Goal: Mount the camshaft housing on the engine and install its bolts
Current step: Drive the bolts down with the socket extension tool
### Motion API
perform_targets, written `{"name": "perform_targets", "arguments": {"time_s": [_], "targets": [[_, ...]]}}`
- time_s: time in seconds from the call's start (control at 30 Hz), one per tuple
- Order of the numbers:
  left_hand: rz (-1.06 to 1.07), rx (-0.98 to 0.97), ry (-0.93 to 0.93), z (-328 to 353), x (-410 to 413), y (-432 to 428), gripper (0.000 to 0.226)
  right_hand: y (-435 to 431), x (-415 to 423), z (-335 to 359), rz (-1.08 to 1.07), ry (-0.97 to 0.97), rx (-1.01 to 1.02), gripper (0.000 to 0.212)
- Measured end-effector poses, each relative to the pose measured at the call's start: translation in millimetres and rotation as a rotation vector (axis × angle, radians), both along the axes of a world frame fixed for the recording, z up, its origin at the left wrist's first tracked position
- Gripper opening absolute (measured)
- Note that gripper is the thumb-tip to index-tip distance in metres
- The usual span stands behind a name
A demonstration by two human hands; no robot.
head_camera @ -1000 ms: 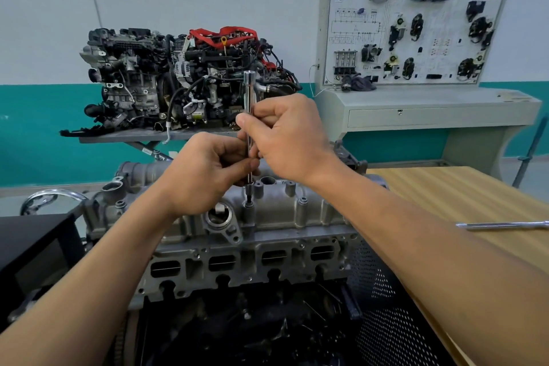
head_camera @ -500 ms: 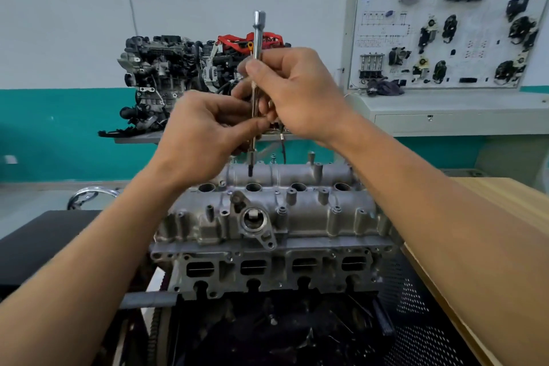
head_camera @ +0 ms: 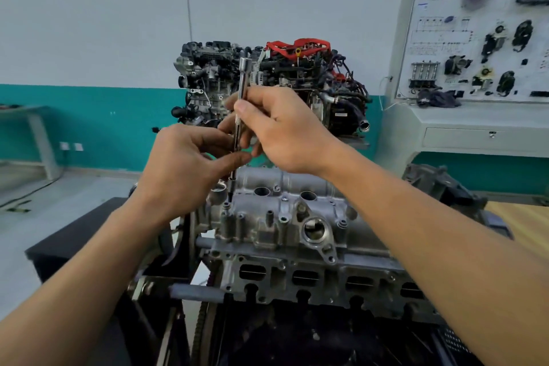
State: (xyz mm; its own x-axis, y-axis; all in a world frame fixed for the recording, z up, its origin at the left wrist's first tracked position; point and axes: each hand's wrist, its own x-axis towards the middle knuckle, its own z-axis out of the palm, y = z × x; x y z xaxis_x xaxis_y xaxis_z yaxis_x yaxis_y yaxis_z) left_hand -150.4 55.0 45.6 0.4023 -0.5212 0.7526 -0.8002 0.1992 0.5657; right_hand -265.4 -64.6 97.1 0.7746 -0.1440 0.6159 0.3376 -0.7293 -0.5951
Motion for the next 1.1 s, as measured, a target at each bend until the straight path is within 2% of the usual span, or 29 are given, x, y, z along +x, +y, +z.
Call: {"name": "perform_targets", "arguments": {"time_s": [0.33,0.6,0.73,0.83,0.97,1.07,1.1], "targets": [[0.018,-0.07,0.023,-15.6,11.0,3.4,0.009,9.3,18.4,-1.6,0.013,0.048,-0.02,0.022],[0.074,-0.004,0.034,-15.9,6.5,8.9,0.012,7.2,20.6,-1.9,0.031,0.032,0.014,0.021],[0.133,-0.031,0.085,-18.8,1.8,10.3,0.014,6.7,24.0,-6.2,-0.083,-0.084,0.043,0.026],[0.109,0.014,0.064,-18.8,3.0,8.5,0.006,4.6,25.2,-7.0,-0.19,-0.124,0.058,0.033],[0.013,0.173,-0.007,-15.0,11.7,10.5,0.015,6.6,19.8,-2.0,-0.027,0.007,0.143,0.013],[-0.046,0.214,0.016,-14.1,13.8,10.6,0.012,8.1,16.1,0.9,0.028,0.081,0.144,0.015],[-0.04,0.187,0.02,-13.4,13.0,10.3,0.018,8.3,15.7,1.9,0.002,0.076,0.127,0.017]]}}
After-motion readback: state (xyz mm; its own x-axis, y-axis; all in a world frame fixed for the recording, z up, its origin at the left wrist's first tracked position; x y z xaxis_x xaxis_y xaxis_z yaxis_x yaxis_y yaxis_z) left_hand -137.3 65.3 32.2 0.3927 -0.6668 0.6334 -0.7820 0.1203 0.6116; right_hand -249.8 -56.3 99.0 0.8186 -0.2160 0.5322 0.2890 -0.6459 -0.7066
